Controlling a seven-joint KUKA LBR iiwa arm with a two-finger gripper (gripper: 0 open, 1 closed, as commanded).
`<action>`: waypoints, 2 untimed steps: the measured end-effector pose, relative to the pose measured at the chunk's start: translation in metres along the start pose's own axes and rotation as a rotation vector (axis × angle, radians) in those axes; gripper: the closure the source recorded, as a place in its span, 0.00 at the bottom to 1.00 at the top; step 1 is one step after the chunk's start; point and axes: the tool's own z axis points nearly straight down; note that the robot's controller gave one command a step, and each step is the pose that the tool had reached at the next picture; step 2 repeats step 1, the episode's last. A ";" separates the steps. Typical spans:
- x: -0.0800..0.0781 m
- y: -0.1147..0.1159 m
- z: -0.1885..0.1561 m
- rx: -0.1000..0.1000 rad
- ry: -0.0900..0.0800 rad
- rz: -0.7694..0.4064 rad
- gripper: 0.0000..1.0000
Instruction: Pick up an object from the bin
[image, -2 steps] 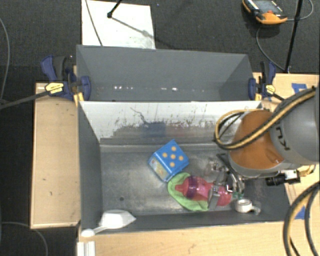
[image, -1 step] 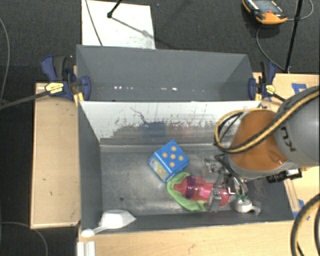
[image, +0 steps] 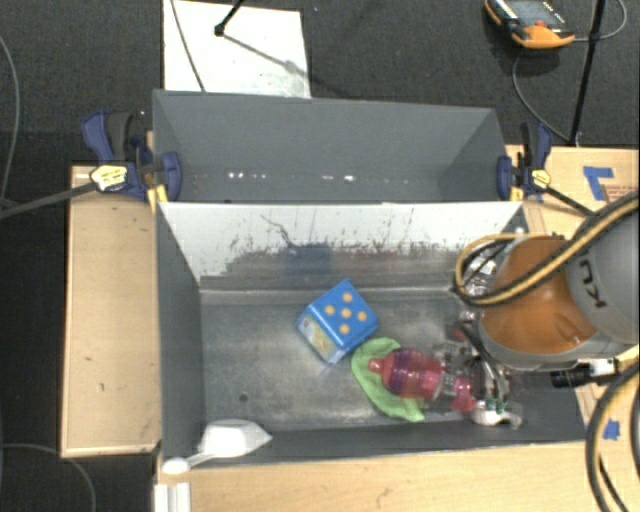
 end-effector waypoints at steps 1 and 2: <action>0.000 0.000 0.000 0.000 0.000 0.000 1.00; 0.000 0.000 0.000 0.000 0.000 0.000 1.00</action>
Offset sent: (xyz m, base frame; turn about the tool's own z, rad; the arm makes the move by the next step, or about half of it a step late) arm -0.0001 0.0001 0.1167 0.0000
